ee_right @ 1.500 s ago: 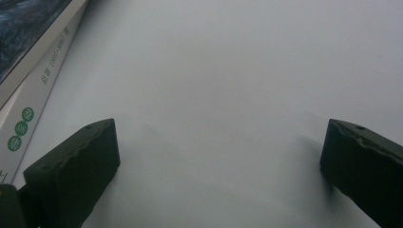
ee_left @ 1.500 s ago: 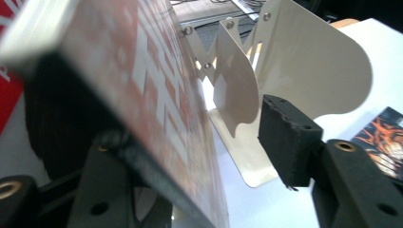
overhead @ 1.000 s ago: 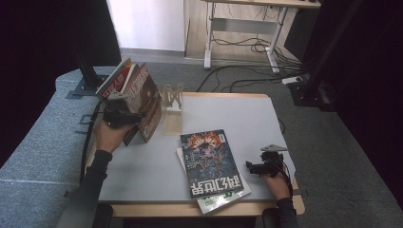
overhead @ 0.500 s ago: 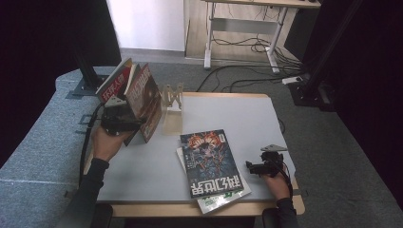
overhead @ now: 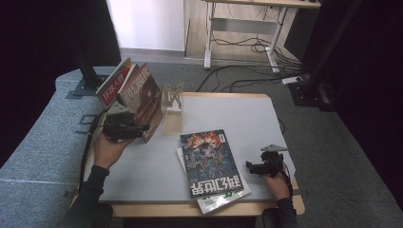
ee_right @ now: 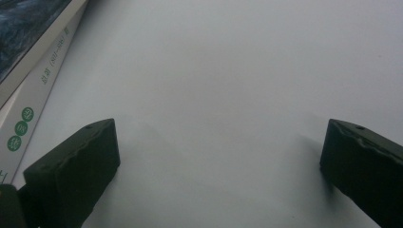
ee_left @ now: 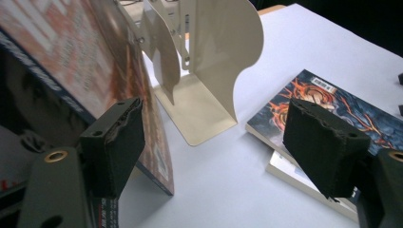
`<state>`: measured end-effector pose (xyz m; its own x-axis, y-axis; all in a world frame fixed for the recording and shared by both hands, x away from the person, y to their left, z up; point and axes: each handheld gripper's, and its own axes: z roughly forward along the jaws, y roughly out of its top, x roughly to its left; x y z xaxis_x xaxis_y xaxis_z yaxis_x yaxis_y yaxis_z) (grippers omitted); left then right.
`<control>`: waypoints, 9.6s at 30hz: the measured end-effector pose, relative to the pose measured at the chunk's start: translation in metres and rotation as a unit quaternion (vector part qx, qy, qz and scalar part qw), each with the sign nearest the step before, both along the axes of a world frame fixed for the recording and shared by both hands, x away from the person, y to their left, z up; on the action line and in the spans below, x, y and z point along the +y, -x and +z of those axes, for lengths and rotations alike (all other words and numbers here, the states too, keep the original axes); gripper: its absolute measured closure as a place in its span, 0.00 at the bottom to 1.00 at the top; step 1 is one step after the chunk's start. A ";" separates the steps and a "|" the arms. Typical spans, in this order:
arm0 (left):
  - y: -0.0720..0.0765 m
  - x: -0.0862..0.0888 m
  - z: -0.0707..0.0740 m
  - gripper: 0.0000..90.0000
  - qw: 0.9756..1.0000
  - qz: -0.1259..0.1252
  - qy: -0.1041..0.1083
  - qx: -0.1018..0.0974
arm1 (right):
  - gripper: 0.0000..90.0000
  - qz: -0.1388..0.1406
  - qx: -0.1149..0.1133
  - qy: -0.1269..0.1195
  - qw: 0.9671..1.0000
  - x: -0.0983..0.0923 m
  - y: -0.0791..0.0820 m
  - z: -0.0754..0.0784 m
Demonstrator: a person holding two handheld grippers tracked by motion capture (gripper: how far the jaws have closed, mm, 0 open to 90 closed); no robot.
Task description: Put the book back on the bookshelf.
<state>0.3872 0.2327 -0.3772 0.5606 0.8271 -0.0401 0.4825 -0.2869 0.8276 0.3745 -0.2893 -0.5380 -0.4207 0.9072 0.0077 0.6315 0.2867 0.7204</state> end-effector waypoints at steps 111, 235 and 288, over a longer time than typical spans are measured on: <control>0.027 -0.040 -0.151 0.00 0.984 -0.117 -0.098 0.088 | 0.00 0.122 -0.029 -0.019 0.992 0.060 0.064 0.034; 0.027 -0.040 -0.152 0.00 0.985 -0.116 -0.096 0.089 | 0.01 0.155 0.025 -0.011 0.987 0.120 -0.064 0.028; 0.027 -0.040 -0.152 0.00 0.985 -0.116 -0.097 0.089 | 0.00 0.215 0.012 -0.015 0.976 0.141 -0.014 0.029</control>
<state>0.3604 0.1923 -0.5288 0.7332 0.6799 -0.0087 0.5179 -0.5502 0.6551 0.3884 -0.1485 -0.5091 -0.7625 0.6453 0.0459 0.4732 0.5080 0.7197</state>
